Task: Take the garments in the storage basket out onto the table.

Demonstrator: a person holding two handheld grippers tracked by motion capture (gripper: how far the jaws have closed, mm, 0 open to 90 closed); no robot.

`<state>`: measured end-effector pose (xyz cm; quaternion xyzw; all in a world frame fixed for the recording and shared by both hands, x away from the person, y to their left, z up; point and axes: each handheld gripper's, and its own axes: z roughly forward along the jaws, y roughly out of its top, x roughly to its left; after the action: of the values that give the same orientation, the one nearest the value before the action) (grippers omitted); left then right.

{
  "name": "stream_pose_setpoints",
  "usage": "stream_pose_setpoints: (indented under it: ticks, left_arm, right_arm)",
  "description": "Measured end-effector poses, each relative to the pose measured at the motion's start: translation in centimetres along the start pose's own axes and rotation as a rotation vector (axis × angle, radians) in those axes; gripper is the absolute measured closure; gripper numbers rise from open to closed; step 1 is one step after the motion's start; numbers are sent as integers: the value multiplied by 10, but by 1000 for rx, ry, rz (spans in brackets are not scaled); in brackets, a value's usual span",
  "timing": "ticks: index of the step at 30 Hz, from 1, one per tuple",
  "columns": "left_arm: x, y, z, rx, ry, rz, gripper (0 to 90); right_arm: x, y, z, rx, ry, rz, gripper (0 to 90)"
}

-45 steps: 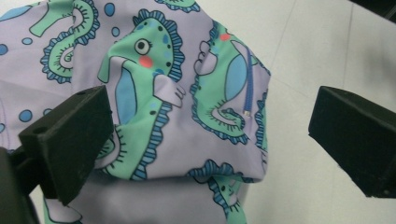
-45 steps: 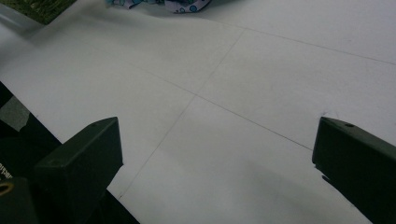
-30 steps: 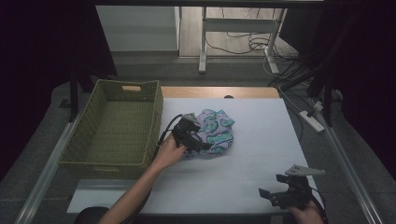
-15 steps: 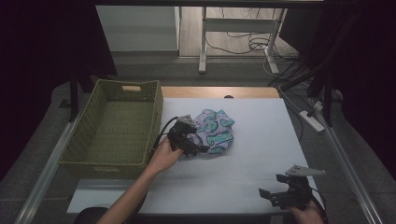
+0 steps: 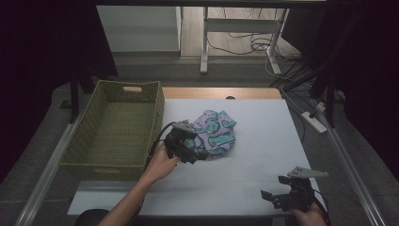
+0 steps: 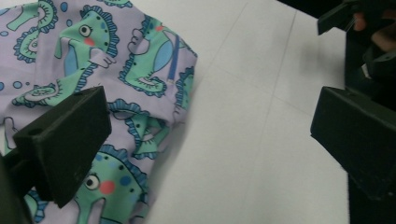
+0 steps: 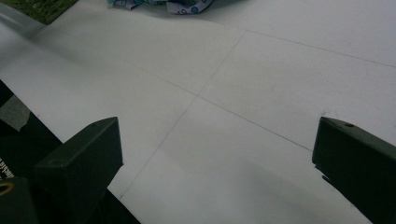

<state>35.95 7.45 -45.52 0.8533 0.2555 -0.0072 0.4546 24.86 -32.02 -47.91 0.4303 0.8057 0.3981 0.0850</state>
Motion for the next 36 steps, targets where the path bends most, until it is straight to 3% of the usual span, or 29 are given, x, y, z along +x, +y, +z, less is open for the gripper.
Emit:
stream_pose_setpoints:
  ticks: [7,17,36]
  left_arm:
    - [-12,-7,-4,-3,-11,4,0]
    - [-37,-22,-10,6,-13,46,0]
    - [-62,-60,-32,-9,-17,19,0]
  right_arm:
    - [-1,0,0,-5,1,4,17]
    - [0,0,0,-6,0,0,17]
    - [1,0,0,-2,-3,-11,17]
